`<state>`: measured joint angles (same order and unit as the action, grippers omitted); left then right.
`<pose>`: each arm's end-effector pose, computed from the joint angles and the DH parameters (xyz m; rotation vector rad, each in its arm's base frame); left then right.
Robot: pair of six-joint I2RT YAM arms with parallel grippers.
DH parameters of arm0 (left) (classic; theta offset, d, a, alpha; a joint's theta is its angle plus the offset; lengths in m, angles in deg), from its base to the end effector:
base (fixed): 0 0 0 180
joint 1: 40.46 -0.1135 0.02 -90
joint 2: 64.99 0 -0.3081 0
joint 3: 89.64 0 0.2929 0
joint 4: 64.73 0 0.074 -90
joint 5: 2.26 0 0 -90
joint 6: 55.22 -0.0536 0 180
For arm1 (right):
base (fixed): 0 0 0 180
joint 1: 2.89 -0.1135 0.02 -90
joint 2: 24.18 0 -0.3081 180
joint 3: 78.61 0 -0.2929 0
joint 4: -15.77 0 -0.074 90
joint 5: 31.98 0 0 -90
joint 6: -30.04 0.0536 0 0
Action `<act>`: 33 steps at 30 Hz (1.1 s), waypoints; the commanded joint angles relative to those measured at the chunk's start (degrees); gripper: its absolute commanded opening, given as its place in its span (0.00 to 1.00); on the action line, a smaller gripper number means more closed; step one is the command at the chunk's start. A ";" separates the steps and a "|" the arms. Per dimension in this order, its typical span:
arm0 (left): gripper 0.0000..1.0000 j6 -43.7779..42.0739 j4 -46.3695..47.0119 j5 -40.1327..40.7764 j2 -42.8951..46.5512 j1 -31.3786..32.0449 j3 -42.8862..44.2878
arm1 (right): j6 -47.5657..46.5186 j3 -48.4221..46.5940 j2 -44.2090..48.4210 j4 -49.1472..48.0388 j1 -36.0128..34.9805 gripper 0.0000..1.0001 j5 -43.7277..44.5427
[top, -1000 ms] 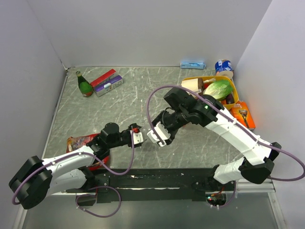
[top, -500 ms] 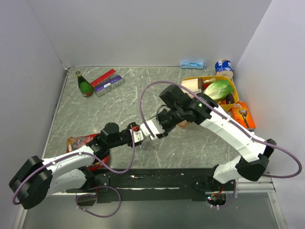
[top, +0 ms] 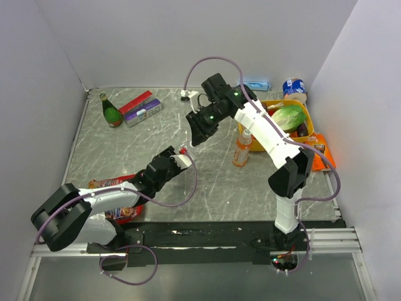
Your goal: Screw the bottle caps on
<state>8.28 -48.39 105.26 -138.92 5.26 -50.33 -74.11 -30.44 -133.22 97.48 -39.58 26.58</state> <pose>0.2172 -0.1996 0.2039 0.9305 1.6278 0.0583 0.3460 0.2927 0.4157 -1.2947 2.2521 0.8556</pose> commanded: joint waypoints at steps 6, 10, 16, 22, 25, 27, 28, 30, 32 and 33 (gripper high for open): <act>0.01 -1.80 10.43 4.29 2.21 1.04 4.07 | 16.79 -5.05 -1.97 0.25 0.12 0.56 -10.46; 0.01 -0.84 5.87 -3.87 5.98 0.08 -0.23 | 10.14 -8.40 1.53 -0.89 4.95 0.80 -11.36; 0.01 -0.92 -8.19 -21.80 13.89 -0.45 -0.95 | -15.51 -5.17 10.49 0.52 8.21 0.82 -11.36; 0.01 -3.29 -17.61 -31.14 15.13 -2.29 1.25 | -51.11 23.03 33.16 -12.83 0.42 0.77 -8.30; 0.01 -4.52 -19.37 -32.46 15.05 -2.47 2.13 | -61.85 34.03 40.55 -18.81 -4.77 0.75 -2.93; 0.01 -5.05 -20.16 -32.55 15.04 -2.56 2.57 | -64.67 36.94 41.97 -19.52 -7.16 0.75 -0.82; 0.01 -5.49 -20.86 -32.55 15.22 -2.56 2.83 | -65.29 36.95 41.89 -18.92 -8.13 0.75 -0.38; 0.01 -6.71 -21.48 -32.46 15.22 -2.56 3.01 | -65.91 35.98 40.84 -17.51 -10.42 0.74 0.41; 0.01 -7.24 -21.57 -32.55 15.57 -2.56 3.01 | -65.74 35.81 40.13 -17.85 -12.26 0.73 1.11; 0.01 -7.77 -21.48 -32.81 15.75 -2.56 2.93 | -66.09 35.81 39.43 -17.86 -12.79 0.72 1.90</act>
<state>3.36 -69.51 75.19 -124.43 2.90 -49.96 -134.43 5.19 -90.33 83.08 -49.87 24.46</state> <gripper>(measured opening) 0.601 0.733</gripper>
